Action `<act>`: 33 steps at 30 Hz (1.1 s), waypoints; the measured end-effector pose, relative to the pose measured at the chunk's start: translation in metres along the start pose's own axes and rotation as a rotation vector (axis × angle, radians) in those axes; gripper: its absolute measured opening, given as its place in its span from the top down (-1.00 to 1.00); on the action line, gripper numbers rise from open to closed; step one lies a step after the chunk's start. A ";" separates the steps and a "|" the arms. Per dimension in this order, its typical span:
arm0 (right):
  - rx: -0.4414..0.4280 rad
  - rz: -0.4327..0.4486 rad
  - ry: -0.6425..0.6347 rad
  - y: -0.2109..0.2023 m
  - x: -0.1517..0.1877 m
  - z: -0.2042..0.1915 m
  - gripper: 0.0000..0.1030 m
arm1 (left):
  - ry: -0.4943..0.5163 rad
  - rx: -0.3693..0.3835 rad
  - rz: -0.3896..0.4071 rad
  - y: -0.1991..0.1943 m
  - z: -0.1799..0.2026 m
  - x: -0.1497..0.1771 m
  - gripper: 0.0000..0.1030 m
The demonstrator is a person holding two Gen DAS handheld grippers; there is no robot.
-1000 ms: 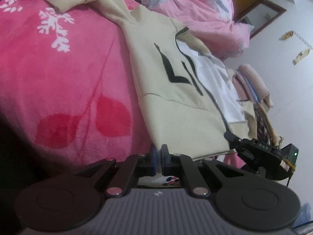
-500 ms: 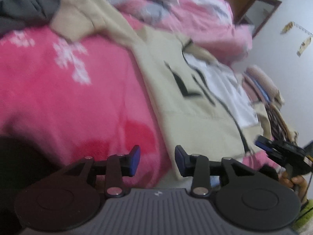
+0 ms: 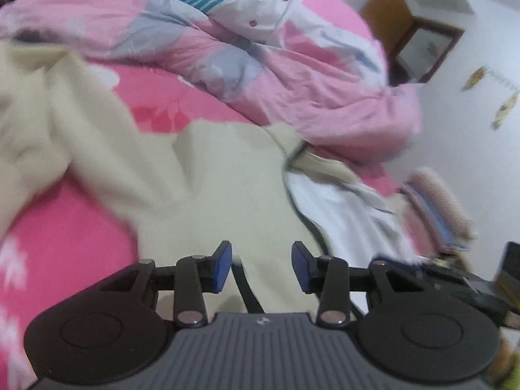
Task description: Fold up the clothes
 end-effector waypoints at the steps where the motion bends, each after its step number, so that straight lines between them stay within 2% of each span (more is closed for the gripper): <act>1: 0.005 -0.031 -0.009 0.018 -0.002 0.002 0.68 | 0.029 -0.026 0.011 0.017 -0.002 -0.007 0.21; 4: 0.090 -0.174 -0.031 0.063 0.020 0.026 0.68 | 0.069 -0.094 0.027 0.064 -0.012 -0.022 0.22; 5: 0.117 -0.228 -0.022 0.075 0.030 0.036 0.75 | 0.061 -0.101 0.023 0.076 -0.017 -0.024 0.22; 8: 0.087 -0.248 0.019 0.071 0.021 0.046 0.74 | 0.023 -0.105 0.017 0.103 -0.035 -0.028 0.31; 10: 0.100 -0.221 0.014 0.066 -0.003 0.051 0.74 | -0.006 -0.091 0.021 0.114 -0.044 -0.028 0.35; 13: 0.185 -0.147 -0.024 0.077 -0.042 0.074 0.74 | 0.009 -0.080 0.032 0.116 -0.045 -0.027 0.33; 15: 0.239 -0.115 -0.001 0.098 -0.064 0.098 0.74 | 0.030 -0.081 0.040 0.117 -0.044 -0.025 0.30; 18: 0.288 -0.117 0.039 0.147 -0.081 0.136 0.74 | 0.063 -0.088 0.053 0.120 -0.041 -0.022 0.25; 23: 0.286 -0.084 0.148 0.224 -0.100 0.184 0.76 | 0.095 -0.098 0.064 0.121 -0.037 -0.019 0.22; 25: 0.262 -0.037 0.223 0.239 -0.109 0.201 0.77 | 0.095 -0.096 0.065 0.121 -0.038 -0.018 0.22; 28: 0.221 0.034 0.305 0.244 -0.116 0.221 0.91 | 0.094 -0.093 0.066 0.120 -0.038 -0.017 0.22; 30: 0.198 0.048 0.435 0.242 -0.116 0.235 0.92 | 0.096 -0.094 0.067 0.120 -0.038 -0.017 0.22; 33: 0.176 0.068 0.514 0.231 -0.120 0.241 0.91 | 0.092 -0.093 0.067 0.120 -0.038 -0.017 0.22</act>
Point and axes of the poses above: each gripper's, at about its wrist camera, not at the fingertips, and y roughly the way its jaws point, z to its right, x to its underside, the point moved 6 cm from there along y, roughly the way its jaws point, and after that the axes turned 3 degrees about z, right-handed, at the moved point
